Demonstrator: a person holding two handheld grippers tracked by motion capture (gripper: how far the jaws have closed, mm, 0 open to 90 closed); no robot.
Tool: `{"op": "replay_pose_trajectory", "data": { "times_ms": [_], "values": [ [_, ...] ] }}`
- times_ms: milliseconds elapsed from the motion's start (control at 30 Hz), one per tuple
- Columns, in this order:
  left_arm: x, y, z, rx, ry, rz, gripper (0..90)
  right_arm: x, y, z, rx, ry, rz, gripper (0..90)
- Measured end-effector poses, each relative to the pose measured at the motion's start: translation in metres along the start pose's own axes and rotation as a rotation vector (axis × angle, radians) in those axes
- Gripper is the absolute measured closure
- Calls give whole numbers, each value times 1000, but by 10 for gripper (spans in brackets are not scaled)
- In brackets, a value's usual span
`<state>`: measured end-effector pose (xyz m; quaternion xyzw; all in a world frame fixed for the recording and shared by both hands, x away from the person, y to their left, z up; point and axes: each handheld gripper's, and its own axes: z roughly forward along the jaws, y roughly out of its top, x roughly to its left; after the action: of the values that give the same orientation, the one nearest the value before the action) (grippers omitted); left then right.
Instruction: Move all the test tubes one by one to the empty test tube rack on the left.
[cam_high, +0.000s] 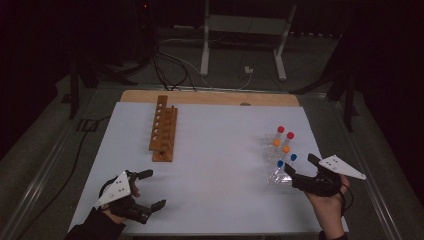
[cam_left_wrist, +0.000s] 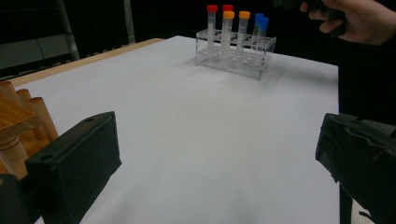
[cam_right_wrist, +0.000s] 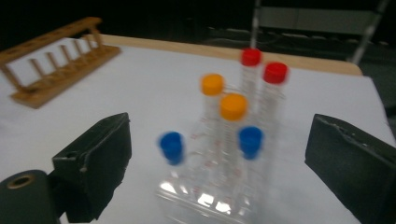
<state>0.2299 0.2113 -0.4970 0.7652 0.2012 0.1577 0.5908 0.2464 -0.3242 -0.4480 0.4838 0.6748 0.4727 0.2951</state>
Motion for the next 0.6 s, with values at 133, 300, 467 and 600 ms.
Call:
{"op": "replay_pose_trajectory", "data": {
  "times_ms": [133, 300, 467, 600],
  "values": [
    [0, 0, 0, 0, -2, -1, 6, -9, -5, 5, 32, -43, 11, 197],
    [0, 0, 0, 0, 0, 4, 6, -15, -10, 11, 72, -61, 15, 297],
    [-1, 0, 0, 1, -1, 2, 5, -14, -14, 19, 110, -63, -2, 402],
    [-1, 0, -1, -2, -4, 5, 6, -12, -15, 26, 138, -66, -10, 516]
  ]
}}
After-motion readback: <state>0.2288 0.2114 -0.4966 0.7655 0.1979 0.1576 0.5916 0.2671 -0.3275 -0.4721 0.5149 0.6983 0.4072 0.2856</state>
